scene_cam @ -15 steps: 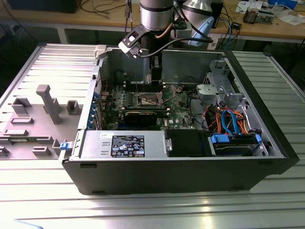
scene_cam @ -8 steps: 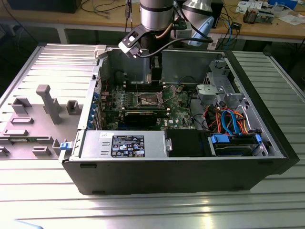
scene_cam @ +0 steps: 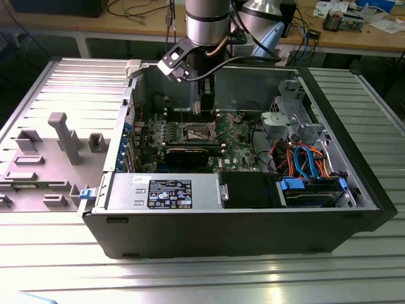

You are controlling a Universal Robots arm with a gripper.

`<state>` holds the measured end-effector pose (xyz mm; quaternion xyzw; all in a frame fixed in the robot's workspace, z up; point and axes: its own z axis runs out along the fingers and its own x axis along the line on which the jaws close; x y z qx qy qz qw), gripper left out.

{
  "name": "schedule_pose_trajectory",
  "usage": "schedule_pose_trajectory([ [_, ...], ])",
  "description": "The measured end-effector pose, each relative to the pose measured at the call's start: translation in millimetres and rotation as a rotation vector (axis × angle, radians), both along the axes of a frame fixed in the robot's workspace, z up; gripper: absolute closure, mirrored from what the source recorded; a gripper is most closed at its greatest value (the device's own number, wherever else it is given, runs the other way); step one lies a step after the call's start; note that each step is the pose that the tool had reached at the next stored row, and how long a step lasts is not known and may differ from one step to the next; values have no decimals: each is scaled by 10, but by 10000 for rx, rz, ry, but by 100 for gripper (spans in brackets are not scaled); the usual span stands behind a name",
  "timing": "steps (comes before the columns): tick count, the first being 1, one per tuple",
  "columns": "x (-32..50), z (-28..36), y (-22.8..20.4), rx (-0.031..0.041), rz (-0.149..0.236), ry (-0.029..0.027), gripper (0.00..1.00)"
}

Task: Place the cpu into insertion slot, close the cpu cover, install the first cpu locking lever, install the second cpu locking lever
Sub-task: 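Place the cpu into insertion slot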

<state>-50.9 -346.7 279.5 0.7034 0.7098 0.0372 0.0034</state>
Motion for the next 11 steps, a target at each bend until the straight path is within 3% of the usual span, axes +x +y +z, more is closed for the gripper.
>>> schedule_pose_trajectory([
  [11, 0, -131, -1, 47, -15, -1, 46],
])
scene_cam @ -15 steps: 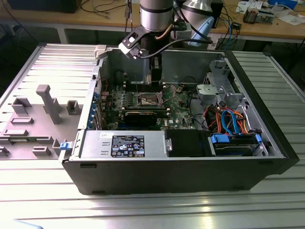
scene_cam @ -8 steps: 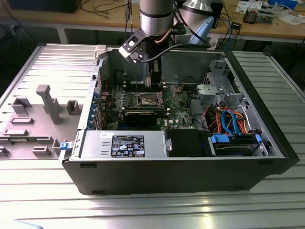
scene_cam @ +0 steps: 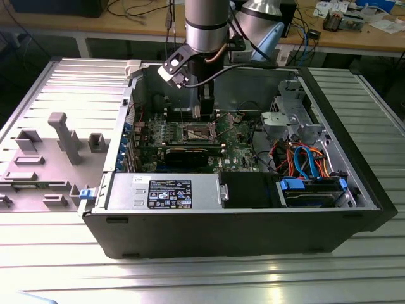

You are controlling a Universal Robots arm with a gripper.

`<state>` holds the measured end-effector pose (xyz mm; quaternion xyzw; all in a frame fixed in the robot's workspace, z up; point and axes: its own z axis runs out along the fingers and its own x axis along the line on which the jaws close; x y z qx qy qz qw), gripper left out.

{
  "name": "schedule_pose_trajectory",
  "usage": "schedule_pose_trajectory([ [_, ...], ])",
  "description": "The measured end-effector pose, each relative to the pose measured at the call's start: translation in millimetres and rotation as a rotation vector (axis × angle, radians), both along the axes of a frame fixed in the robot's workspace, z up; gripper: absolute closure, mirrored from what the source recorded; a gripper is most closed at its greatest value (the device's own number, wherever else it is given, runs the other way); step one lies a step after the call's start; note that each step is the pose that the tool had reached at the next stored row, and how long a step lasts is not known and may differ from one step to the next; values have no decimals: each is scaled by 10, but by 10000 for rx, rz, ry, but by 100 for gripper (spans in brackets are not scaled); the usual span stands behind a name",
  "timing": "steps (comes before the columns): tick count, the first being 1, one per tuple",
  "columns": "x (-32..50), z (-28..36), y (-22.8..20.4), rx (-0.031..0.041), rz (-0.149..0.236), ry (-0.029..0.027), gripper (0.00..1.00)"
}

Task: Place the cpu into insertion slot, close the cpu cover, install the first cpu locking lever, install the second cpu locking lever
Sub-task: 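Place the cpu into insertion slot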

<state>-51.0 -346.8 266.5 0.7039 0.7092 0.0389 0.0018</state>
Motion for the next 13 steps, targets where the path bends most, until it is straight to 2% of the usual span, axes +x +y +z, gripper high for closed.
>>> schedule_pose_trajectory([
  [13, 1, -6, 0, -1, 2, -1, 46],
])
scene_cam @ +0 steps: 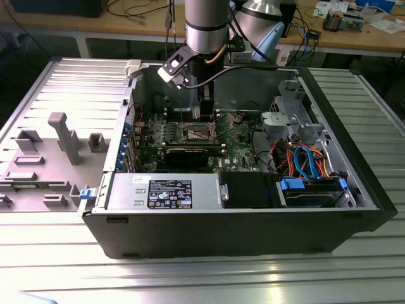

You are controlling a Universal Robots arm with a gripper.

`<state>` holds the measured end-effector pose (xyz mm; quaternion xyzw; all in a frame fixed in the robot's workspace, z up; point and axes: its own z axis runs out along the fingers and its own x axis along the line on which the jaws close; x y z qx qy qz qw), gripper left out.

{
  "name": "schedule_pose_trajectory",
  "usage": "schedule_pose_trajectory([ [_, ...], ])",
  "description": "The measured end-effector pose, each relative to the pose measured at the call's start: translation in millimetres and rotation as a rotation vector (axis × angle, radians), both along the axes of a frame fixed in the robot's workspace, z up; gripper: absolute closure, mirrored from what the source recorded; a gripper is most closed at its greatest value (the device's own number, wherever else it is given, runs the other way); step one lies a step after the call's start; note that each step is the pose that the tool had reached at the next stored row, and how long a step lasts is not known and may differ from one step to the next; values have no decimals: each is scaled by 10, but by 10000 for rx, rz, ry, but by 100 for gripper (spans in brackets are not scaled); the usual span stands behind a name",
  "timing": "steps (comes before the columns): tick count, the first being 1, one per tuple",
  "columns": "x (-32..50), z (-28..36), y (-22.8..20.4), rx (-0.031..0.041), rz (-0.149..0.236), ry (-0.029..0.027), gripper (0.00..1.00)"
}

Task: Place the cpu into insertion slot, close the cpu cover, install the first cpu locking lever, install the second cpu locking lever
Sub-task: 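Place the cpu into insertion slot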

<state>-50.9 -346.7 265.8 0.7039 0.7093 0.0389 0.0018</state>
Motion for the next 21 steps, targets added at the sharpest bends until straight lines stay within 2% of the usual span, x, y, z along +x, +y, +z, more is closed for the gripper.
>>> schedule_pose_trajectory([
  [8, 0, -18, 1, 0, -3, 0, 46],
  [15, 0, -123, 2, 6, -2, -2, 46],
  [16, -1, -141, 2, 25, -3, 0, 46],
  [19, -10, -151, 2, 193, -2, 0, 46],
  [21, -14, -171, 2, 221, -2, -2, 46],
])
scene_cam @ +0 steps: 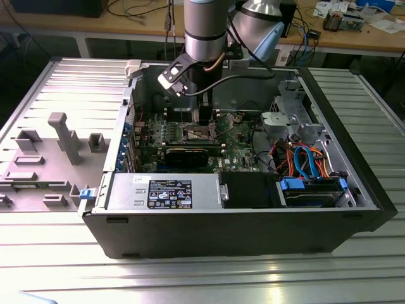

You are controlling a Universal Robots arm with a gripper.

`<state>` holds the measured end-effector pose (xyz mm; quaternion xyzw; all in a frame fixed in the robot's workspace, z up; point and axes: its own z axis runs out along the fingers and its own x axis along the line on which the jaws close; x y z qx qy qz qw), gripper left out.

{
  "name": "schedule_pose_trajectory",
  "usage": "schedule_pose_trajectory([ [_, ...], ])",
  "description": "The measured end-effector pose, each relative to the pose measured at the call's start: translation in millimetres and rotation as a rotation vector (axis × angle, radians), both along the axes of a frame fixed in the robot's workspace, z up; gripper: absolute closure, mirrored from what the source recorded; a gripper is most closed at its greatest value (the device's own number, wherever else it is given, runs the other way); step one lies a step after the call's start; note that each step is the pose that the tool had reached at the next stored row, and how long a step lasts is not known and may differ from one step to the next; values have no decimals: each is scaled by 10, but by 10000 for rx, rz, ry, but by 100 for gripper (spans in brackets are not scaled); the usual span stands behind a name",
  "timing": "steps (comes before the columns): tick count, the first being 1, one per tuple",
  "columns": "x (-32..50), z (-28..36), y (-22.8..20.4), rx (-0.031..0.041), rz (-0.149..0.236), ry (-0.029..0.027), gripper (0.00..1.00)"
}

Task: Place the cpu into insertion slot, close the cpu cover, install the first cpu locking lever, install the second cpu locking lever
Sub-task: 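Place the cpu into insertion slot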

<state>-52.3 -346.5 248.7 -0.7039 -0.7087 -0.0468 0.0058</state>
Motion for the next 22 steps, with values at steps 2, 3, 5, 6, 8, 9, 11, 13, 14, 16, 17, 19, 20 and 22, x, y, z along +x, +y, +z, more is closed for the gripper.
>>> schedule_pose_trajectory([
  [2, -4, -25, -1, -3, 0, 2, 46],
  [3, -6, -38, -1, -2, -1, 2, 46],
  [5, -9, -70, -1, -3, 1, 1, 46],
  [6, -10, -80, -1, -3, 1, 2, 46],
  [8, -14, -111, -1, -3, 2, 1, 46],
  [9, -14, -122, -1, -3, 2, 1, 46],
  [11, -15, -138, -1, -3, 0, 1, 46],
  [13, -15, -150, -1, -3, 1, 1, 46],
  [14, -15, -154, -1, -3, 1, 2, 46],
  [16, -15, -160, -1, -5, 0, 3, 46],
  [17, -15, -161, -1, -5, 1, 2, 46],
  [19, -15, -163, -1, -3, 0, 1, 46],
  [20, -15, -163, -1, -3, 0, 1, 46],
  [22, -15, -163, -1, -3, 1, 1, 46],
])
